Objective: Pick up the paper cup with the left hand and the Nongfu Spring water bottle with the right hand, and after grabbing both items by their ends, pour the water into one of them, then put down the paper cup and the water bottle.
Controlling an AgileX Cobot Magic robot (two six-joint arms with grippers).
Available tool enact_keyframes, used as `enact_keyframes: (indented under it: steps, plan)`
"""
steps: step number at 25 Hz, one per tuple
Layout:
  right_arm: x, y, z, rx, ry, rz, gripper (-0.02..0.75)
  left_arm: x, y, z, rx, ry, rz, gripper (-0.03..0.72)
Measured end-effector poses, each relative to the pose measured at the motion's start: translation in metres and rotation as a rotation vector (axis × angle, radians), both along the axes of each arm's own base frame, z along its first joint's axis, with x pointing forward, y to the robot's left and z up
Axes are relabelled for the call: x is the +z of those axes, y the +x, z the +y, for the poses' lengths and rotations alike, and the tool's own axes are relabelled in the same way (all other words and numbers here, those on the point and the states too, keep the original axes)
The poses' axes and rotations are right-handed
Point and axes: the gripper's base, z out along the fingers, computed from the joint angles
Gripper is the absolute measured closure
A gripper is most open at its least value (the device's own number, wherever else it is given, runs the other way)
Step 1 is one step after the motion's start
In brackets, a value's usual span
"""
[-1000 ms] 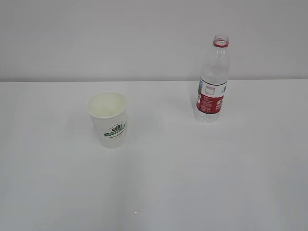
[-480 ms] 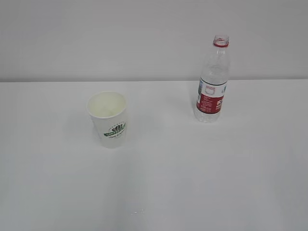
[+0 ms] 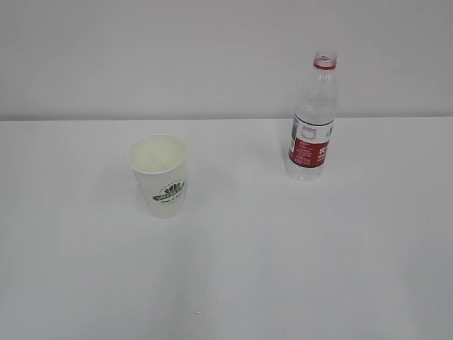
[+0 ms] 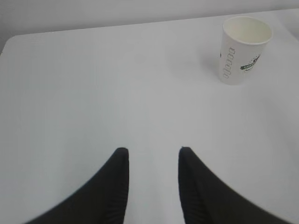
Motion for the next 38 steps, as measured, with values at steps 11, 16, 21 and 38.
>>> enact_keyframes:
  steps: [11,16,21,38]
  plan:
    - [0.0,0.0,0.0,0.0,0.0,0.0,0.151,0.0,0.0,0.0,0.0,0.0,0.0,0.416]
    - [0.0,0.0,0.0,0.0,0.0,0.0,0.15,0.0,0.0,0.0,0.0,0.0,0.0,0.169]
    - [0.0,0.0,0.0,0.0,0.0,0.0,0.15,0.0,0.0,0.0,0.0,0.0,0.0,0.025]
    - [0.02,-0.002,0.0,-0.021,0.056,-0.135,0.15,0.017,-0.002,-0.002,-0.019,-0.039,-0.117,0.022]
